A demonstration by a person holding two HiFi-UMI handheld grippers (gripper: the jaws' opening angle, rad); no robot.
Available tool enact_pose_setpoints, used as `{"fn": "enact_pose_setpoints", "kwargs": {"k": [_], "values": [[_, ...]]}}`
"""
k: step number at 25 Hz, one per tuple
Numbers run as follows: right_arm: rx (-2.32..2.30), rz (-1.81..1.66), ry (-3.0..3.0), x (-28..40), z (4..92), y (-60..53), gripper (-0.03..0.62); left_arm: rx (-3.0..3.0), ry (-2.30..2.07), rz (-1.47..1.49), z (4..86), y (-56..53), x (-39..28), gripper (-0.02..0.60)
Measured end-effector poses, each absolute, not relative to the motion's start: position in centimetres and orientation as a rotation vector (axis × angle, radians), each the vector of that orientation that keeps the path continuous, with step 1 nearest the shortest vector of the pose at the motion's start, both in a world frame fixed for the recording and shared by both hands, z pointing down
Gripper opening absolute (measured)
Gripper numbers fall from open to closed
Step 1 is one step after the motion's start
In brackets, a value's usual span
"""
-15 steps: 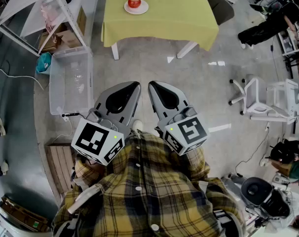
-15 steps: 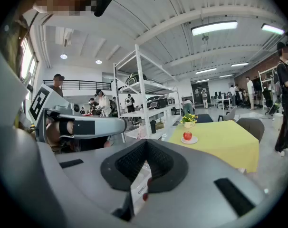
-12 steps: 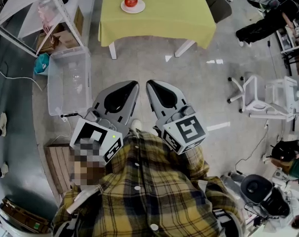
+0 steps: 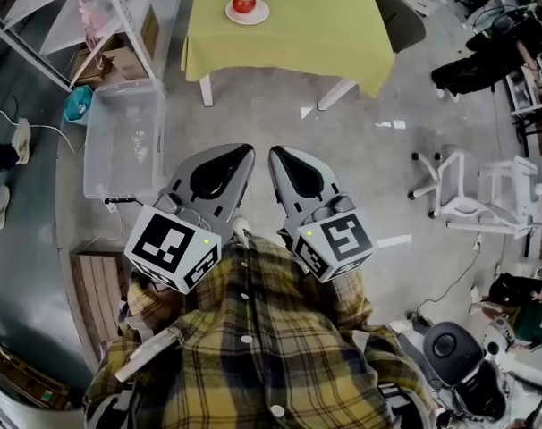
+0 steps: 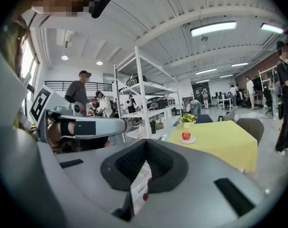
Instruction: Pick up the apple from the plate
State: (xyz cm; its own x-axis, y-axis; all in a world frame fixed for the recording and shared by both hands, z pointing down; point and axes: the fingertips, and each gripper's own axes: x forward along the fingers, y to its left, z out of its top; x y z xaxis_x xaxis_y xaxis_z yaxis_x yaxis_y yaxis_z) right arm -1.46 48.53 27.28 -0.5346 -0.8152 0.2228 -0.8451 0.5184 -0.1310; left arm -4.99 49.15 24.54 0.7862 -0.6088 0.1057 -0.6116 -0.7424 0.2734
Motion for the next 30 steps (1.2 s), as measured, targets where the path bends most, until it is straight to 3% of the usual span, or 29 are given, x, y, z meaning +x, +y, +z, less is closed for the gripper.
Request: {"fn": "enact_pose_setpoints", "kwargs": {"k": [18,30], "values": [[1.328,0.422,-2.645,-0.4,30.1,52.1,-0.003,2.651,-1.007,0.037,25.9,52.4,-4.0,0.006],[1.356,0.444,-2.595,-0.8,31.4,48.8,-0.003,2.636,-0.967,0.038,26.8,48.4,-4.6,0.006]]}}
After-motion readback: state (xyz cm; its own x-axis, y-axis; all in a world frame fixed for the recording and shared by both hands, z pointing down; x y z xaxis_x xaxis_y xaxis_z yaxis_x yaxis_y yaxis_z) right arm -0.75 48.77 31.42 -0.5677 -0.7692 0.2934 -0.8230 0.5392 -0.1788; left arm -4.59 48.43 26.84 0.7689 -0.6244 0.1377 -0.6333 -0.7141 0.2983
